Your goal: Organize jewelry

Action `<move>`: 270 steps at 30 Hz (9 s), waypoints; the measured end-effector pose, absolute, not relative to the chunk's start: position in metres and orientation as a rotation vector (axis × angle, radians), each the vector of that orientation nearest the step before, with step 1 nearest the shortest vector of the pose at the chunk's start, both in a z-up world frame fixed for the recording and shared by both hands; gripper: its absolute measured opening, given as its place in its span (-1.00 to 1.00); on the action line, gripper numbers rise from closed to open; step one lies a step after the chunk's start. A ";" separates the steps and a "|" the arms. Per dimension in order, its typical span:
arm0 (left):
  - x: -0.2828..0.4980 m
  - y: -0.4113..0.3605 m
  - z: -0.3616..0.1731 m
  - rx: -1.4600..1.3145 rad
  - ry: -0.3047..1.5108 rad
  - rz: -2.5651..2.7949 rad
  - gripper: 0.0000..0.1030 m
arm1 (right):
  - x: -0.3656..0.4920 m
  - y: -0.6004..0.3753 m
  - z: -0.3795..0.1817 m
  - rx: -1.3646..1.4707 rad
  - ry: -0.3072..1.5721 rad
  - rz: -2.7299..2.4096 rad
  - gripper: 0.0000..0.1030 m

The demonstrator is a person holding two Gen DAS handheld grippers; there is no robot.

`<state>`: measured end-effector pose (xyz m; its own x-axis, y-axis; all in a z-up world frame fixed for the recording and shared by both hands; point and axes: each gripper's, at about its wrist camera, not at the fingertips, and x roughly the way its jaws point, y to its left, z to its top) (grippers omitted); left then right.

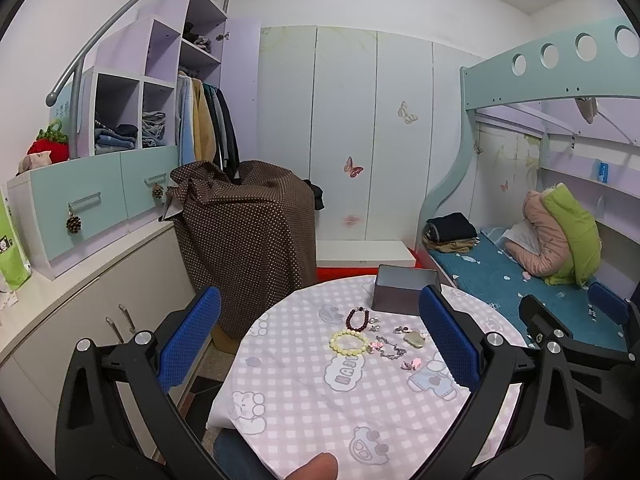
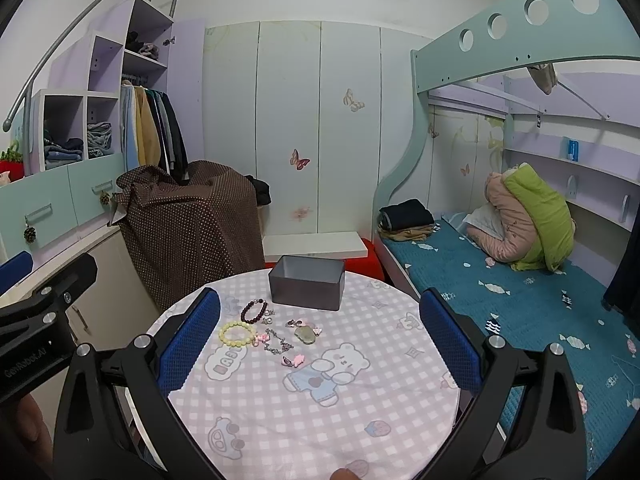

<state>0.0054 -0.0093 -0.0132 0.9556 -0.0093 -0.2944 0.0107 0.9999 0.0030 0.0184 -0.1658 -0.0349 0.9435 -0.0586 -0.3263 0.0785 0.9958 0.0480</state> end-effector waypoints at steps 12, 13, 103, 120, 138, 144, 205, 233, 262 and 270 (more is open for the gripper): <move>0.006 -0.011 -0.010 0.007 0.293 0.006 0.91 | 0.019 -0.166 -0.034 0.058 0.326 -0.075 0.86; 0.007 -0.012 -0.011 0.006 0.294 0.007 0.91 | 0.019 -0.166 -0.034 0.057 0.325 -0.077 0.86; 0.298 -0.005 -0.240 -0.003 0.965 0.003 0.80 | 0.220 -0.169 -0.224 0.009 0.889 0.264 -0.51; 0.272 -0.006 -0.199 -0.047 0.871 -0.195 -0.82 | 0.221 -0.186 -0.193 0.055 0.823 0.281 -0.51; 0.272 -0.041 -0.077 0.017 0.616 -0.351 -0.82 | 0.265 -0.197 -0.119 -0.015 0.673 0.284 -0.51; 0.309 -0.063 -0.052 0.002 0.592 -0.428 -0.82 | 0.311 -0.209 -0.095 0.002 0.663 0.283 -0.51; 0.258 -0.021 -0.019 0.037 0.464 -0.076 0.91 | 0.258 -0.235 -0.049 0.191 0.547 0.133 0.87; 0.178 0.021 -0.061 -0.014 0.476 -0.007 0.91 | 0.170 -0.214 -0.059 0.088 0.442 0.083 0.87; 0.252 0.004 -0.164 0.027 0.746 -0.076 0.91 | 0.260 -0.197 -0.205 -0.006 0.891 0.188 0.16; 0.264 0.004 -0.173 0.037 0.776 -0.077 0.91 | 0.276 -0.184 -0.230 -0.016 0.947 0.249 -0.05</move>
<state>0.2635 0.0037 -0.1728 0.7113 -0.0562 -0.7006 0.0832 0.9965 0.0045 0.2756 -0.1839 -0.2296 0.5578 0.2041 -0.8045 -0.2178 0.9713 0.0954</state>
